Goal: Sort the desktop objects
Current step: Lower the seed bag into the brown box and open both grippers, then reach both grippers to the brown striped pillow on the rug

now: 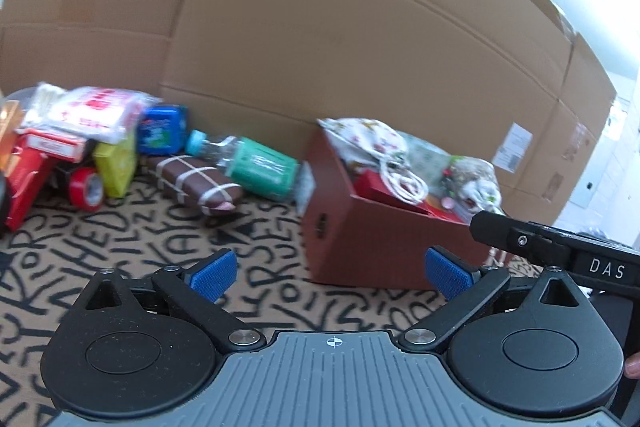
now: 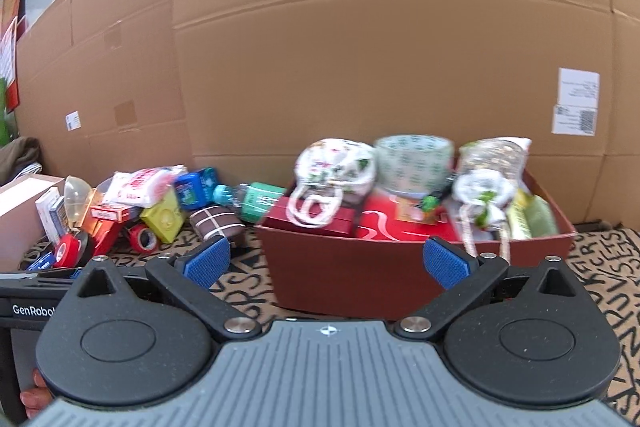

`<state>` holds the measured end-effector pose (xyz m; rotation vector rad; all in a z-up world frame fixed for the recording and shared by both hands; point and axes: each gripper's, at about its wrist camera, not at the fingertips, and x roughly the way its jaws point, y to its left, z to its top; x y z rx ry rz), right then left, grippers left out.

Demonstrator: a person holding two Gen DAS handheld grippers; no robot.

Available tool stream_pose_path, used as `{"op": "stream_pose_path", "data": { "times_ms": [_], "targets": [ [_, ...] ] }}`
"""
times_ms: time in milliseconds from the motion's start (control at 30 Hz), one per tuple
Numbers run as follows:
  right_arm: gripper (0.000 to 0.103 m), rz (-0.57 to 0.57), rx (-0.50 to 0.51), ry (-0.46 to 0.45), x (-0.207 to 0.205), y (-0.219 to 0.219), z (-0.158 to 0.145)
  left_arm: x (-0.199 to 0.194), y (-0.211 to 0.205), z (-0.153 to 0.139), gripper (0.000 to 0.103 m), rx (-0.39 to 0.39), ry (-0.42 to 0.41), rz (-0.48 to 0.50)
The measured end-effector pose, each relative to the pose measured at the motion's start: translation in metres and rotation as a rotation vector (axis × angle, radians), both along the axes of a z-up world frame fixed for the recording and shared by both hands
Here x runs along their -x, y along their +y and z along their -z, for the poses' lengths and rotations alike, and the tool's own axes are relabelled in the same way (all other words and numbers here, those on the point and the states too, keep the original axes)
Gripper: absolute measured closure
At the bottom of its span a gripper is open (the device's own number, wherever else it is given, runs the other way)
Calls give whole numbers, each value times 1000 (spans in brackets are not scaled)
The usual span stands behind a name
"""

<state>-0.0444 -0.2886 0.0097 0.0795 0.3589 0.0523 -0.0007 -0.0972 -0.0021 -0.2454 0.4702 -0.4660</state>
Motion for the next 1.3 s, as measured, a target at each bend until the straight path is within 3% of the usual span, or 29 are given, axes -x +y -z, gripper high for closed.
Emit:
{"op": "stream_pose_path", "data": {
  "times_ms": [233,433,667,933,1300],
  "targets": [
    [1,-104,49,-15,-26,43,-4,-21,47,-1,0,49,22,-59],
    [1,-208,203,4,-58,89,-2,-54,79,2,0,44,29,-105],
    [3,-287,309,41,-93,127,18,-93,95,11,2,52,73,-89],
    [9,-301,327,111,-138,142,45,-134,93,17,6,48,107,-12],
    [18,-227,247,187,-192,142,83,-187,80,41,14,54,190,36]
  ]
}}
